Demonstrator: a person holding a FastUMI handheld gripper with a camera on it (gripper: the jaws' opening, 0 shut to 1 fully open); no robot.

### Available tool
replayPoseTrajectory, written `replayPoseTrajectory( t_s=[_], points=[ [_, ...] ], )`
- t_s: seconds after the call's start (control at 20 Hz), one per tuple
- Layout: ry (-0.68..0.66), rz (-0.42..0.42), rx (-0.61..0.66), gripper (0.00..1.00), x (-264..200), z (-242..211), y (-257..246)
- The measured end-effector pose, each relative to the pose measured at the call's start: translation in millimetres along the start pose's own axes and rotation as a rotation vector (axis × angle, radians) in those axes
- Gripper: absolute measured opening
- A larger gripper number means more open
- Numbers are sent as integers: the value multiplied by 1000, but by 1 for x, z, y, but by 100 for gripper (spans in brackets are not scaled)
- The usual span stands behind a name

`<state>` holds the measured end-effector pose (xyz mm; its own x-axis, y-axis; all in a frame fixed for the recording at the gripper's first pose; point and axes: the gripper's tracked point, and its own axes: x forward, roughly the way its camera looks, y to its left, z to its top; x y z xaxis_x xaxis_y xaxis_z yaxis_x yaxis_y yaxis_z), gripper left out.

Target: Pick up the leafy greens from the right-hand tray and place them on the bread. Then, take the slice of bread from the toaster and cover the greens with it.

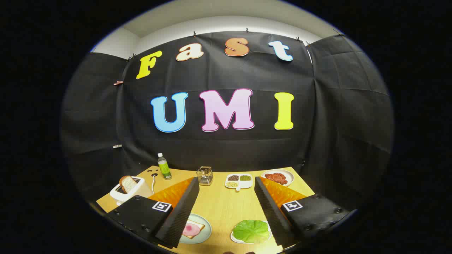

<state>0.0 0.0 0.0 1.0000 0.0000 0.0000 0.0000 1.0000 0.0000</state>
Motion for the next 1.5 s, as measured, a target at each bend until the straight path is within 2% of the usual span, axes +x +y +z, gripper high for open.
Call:
replayPoseTrajectory(
  t_s=[1.0, 1.3, 1.5],
  points=[
    [104, -10, 13, 100, 11, -28, -5],
    [199, -20, 73, 99, 21, -53, -15],
    [286, -51, 40, 100, 32, -96, -32]
  ],
)
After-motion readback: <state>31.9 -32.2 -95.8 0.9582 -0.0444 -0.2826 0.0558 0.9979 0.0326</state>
